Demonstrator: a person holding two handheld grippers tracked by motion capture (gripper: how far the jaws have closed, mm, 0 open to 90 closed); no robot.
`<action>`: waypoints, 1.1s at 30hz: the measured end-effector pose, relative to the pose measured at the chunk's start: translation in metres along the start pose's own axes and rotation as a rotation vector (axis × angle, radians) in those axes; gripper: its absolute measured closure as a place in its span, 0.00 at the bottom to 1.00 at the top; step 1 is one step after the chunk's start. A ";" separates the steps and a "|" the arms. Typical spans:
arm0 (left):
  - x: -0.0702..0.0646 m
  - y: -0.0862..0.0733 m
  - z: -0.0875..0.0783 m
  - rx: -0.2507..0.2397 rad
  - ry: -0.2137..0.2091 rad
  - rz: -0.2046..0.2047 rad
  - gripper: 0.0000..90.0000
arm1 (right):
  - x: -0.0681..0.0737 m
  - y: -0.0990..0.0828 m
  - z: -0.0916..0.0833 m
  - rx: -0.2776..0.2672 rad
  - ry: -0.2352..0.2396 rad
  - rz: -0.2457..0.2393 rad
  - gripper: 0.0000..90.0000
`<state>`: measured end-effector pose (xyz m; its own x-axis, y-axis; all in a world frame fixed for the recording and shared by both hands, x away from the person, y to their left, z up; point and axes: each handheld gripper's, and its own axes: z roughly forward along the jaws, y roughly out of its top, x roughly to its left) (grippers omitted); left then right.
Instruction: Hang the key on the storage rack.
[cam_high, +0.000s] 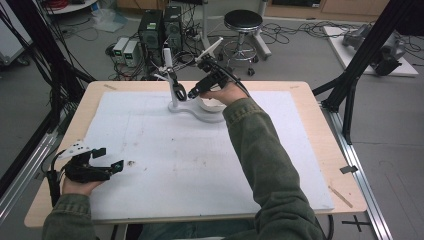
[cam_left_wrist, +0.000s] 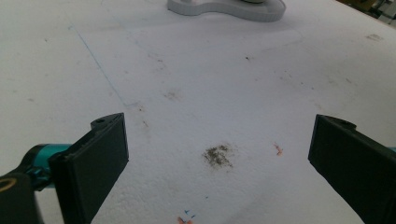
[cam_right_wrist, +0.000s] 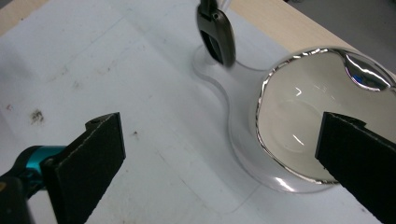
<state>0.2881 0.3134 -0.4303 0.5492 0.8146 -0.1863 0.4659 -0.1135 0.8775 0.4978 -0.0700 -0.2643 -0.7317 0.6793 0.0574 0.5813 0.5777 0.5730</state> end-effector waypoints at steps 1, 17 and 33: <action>0.000 0.000 0.000 0.000 0.002 0.002 0.06 | -0.002 -0.006 -0.004 -0.013 0.002 0.005 0.01; -0.001 -0.001 -0.001 0.003 0.012 0.003 0.06 | -0.011 -0.048 -0.009 0.013 -0.012 0.021 0.01; 0.000 -0.001 -0.001 0.015 0.016 0.007 0.06 | -0.011 -0.092 -0.013 0.007 0.055 0.033 0.01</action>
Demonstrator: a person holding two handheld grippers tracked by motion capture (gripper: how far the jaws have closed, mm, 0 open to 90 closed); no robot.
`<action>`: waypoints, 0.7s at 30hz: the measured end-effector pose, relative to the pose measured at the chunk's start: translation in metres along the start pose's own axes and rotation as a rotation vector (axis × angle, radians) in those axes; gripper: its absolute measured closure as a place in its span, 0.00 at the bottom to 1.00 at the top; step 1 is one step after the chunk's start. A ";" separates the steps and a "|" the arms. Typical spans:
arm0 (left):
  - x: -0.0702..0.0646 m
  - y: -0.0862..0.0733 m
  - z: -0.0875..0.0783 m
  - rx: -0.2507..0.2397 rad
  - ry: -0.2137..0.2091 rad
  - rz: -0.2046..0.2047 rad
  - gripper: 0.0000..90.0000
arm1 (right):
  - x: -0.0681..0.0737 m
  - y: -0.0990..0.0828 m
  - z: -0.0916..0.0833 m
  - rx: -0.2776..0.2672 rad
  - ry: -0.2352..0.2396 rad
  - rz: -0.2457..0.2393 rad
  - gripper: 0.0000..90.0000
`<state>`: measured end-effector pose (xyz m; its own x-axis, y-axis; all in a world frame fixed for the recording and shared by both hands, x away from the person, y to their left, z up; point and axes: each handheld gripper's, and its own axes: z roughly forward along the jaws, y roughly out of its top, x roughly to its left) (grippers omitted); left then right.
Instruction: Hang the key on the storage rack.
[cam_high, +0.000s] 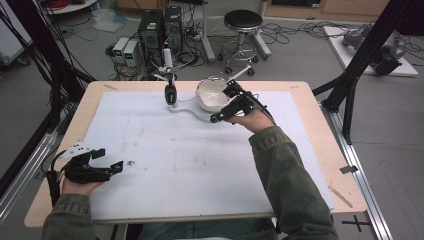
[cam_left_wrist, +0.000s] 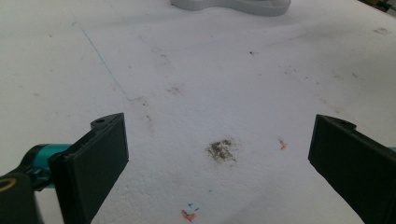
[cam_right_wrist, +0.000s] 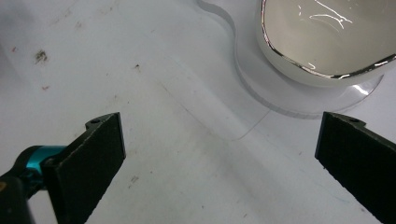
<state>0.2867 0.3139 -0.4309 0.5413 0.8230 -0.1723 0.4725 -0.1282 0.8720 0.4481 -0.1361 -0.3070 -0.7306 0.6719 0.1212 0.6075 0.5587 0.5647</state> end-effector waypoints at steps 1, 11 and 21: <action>0.000 0.000 0.000 0.000 0.000 0.001 0.06 | 0.000 -0.003 -0.001 -0.002 -0.005 -0.001 0.01; -0.001 0.000 -0.001 0.012 -0.002 0.002 0.06 | -0.004 -0.037 -0.003 0.005 -0.011 0.014 0.01; -0.001 -0.001 0.001 0.035 -0.004 0.016 0.06 | -0.015 -0.075 -0.009 -0.032 -0.017 0.058 0.01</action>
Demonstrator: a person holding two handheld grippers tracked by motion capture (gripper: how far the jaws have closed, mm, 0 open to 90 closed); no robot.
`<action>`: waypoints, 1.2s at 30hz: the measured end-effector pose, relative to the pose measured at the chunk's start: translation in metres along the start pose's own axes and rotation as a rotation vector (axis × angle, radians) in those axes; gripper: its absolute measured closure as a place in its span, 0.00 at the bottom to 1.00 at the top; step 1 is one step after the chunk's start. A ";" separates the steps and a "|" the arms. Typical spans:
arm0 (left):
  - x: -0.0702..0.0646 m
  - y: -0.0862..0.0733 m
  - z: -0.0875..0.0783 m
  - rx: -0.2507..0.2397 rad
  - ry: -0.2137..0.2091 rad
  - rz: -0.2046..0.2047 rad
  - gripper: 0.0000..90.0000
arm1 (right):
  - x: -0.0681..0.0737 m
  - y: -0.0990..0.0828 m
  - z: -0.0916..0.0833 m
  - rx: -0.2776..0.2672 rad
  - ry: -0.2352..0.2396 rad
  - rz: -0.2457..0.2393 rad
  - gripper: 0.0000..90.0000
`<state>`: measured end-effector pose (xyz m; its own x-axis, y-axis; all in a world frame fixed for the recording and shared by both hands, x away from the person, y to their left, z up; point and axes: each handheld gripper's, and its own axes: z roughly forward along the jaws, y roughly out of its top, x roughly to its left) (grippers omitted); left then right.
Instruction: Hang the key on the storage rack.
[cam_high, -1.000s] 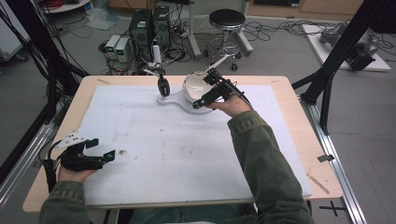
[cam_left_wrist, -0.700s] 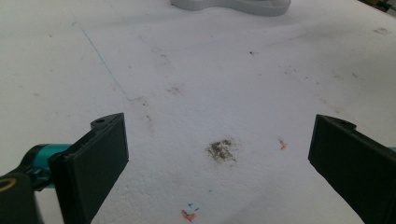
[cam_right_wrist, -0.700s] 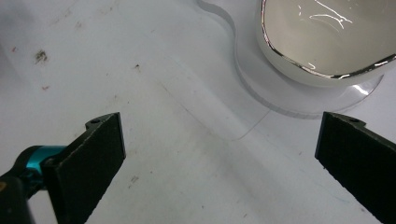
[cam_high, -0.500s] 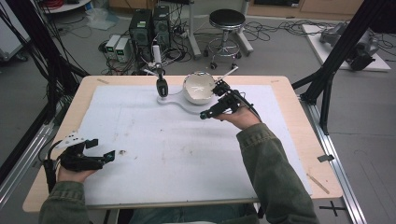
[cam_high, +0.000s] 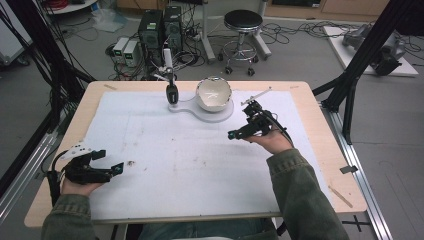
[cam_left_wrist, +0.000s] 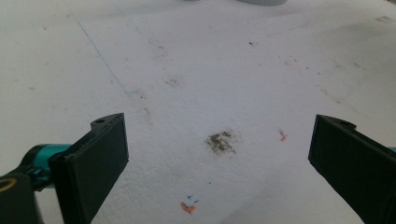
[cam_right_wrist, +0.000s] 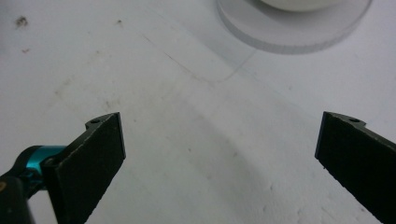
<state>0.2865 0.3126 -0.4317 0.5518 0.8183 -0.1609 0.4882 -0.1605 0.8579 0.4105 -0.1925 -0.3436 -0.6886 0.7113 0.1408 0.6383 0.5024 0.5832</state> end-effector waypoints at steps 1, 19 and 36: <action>0.000 0.000 0.000 0.004 0.001 0.001 0.06 | -0.002 -0.004 -0.001 -0.002 -0.006 0.005 0.01; -0.003 -0.001 0.003 0.043 0.002 0.015 0.06 | -0.026 -0.085 -0.024 -0.120 -0.031 0.005 0.01; -0.006 -0.002 0.002 0.065 -0.003 0.029 0.06 | -0.043 -0.168 -0.034 -0.342 -0.064 0.050 0.01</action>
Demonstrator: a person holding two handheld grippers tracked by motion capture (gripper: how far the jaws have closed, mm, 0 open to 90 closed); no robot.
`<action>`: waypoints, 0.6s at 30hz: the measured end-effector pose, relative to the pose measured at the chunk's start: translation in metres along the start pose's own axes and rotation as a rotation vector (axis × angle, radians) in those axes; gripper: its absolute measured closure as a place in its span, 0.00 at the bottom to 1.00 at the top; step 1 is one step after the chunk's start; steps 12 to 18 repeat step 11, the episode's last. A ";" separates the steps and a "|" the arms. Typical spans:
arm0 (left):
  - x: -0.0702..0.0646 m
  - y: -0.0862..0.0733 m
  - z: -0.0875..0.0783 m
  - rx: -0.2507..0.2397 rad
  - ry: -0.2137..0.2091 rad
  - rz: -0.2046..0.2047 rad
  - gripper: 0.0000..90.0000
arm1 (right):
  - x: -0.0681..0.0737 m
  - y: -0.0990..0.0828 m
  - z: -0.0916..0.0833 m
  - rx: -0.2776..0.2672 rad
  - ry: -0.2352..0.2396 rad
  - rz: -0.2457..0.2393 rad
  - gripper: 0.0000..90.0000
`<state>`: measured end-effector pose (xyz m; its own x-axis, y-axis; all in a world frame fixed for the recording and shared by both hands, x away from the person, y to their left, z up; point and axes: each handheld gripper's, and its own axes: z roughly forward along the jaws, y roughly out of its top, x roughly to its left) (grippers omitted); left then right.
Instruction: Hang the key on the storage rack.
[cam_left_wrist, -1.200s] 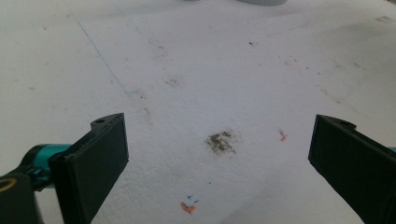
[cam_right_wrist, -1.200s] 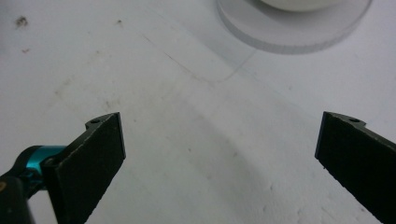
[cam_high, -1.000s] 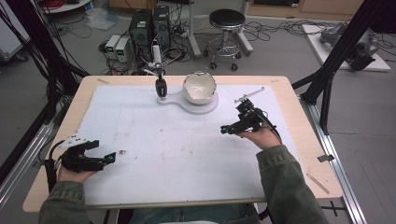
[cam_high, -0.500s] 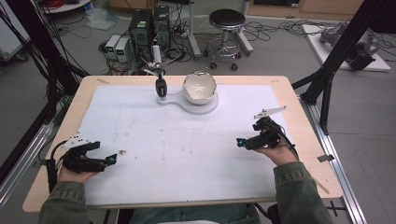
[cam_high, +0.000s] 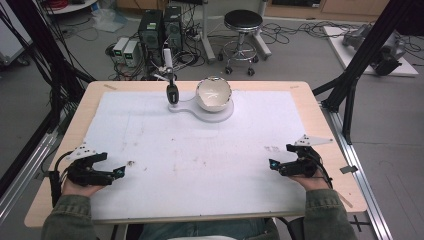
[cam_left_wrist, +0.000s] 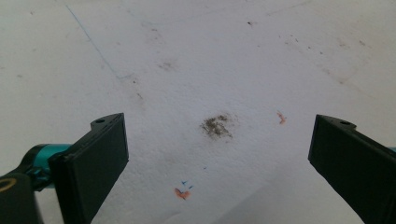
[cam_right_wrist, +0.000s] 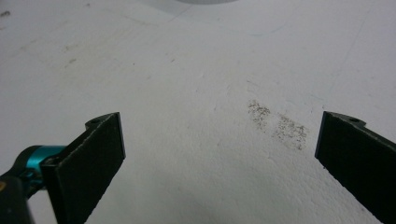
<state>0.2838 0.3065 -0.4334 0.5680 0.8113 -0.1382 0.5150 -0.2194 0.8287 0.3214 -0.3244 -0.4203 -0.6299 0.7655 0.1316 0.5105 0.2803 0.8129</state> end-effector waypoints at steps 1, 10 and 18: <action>0.000 0.000 0.000 0.001 -0.002 0.004 0.06 | 0.000 -0.003 0.000 -0.009 0.001 0.007 0.01; 0.002 0.000 0.002 -0.007 0.030 0.009 0.06 | 0.005 -0.004 0.005 -0.023 -0.034 0.004 0.01; 0.002 0.000 0.002 0.000 0.042 0.009 0.06 | 0.006 -0.005 0.009 0.002 -0.046 -0.004 0.01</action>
